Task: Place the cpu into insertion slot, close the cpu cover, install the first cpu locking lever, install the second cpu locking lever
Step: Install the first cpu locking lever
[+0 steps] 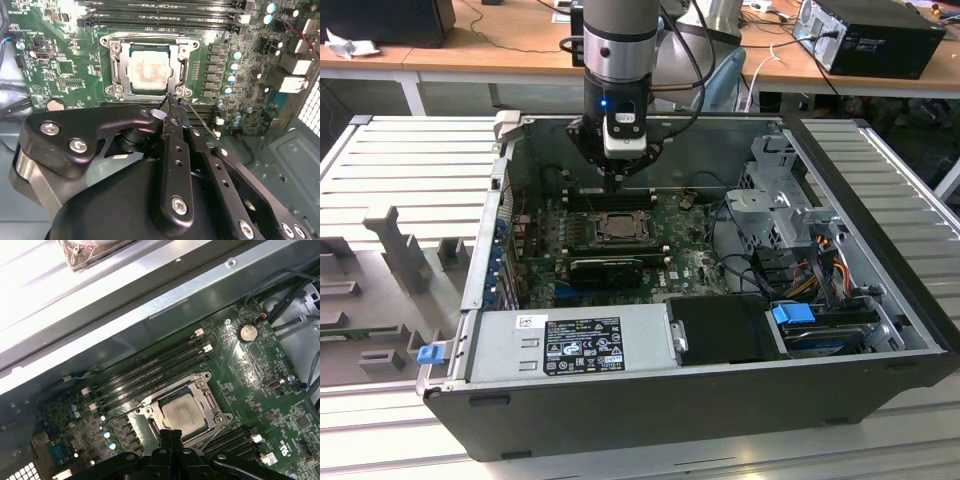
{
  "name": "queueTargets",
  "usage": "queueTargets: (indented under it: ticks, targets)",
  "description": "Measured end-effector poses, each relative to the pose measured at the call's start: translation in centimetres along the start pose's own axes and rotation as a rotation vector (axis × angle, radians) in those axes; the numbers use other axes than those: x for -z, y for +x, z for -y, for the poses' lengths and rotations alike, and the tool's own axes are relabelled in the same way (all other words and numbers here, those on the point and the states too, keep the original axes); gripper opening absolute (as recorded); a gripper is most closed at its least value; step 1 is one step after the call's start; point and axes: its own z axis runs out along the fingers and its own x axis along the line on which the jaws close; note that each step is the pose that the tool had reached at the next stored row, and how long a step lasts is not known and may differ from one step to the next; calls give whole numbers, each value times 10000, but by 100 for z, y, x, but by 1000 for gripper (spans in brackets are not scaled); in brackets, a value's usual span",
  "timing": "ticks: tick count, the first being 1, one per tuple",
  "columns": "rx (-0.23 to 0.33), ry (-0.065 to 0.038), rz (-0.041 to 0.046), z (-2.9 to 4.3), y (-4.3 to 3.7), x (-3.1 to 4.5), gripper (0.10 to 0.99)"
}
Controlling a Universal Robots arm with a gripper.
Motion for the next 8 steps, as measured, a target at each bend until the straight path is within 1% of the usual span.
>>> queueTargets:
  ticks: [5,8]
  targets:
    - [447,18,-20,0,0,0,106]
    - [921,38,-40,0,0,0,106]
